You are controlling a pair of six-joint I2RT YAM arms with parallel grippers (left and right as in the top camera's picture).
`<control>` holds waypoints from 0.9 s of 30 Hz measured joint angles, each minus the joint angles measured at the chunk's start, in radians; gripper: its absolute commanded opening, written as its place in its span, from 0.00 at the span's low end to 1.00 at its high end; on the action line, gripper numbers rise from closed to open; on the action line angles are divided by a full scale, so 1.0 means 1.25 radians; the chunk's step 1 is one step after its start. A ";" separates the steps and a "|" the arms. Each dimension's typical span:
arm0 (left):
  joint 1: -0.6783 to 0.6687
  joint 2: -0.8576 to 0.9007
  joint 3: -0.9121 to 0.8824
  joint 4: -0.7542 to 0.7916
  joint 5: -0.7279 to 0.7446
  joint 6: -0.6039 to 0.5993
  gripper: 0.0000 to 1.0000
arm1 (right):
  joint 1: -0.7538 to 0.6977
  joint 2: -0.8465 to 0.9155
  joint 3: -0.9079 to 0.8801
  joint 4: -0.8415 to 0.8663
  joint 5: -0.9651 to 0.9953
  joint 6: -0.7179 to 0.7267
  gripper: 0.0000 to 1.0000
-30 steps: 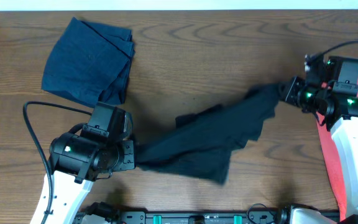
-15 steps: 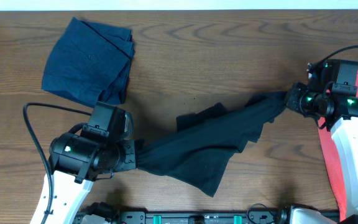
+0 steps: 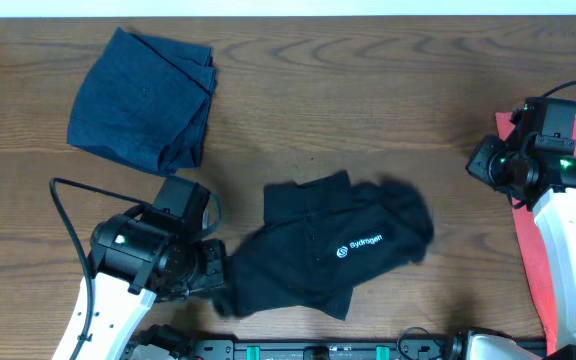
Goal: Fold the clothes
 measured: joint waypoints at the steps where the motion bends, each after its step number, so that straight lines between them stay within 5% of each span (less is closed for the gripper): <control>1: -0.001 0.000 0.000 0.011 -0.001 -0.004 0.63 | 0.000 0.000 0.000 0.010 -0.003 -0.001 0.25; 7: -0.002 0.000 -0.001 0.093 -0.017 -0.012 0.68 | 0.022 0.002 0.000 0.104 -0.168 -0.080 0.32; 13: -0.002 0.021 -0.026 0.211 -0.052 0.006 0.75 | 0.162 0.065 0.000 0.125 -0.240 -0.147 0.37; 27: -0.002 0.316 -0.084 0.539 0.018 0.166 0.76 | 0.273 0.364 0.000 0.234 -0.342 -0.334 0.44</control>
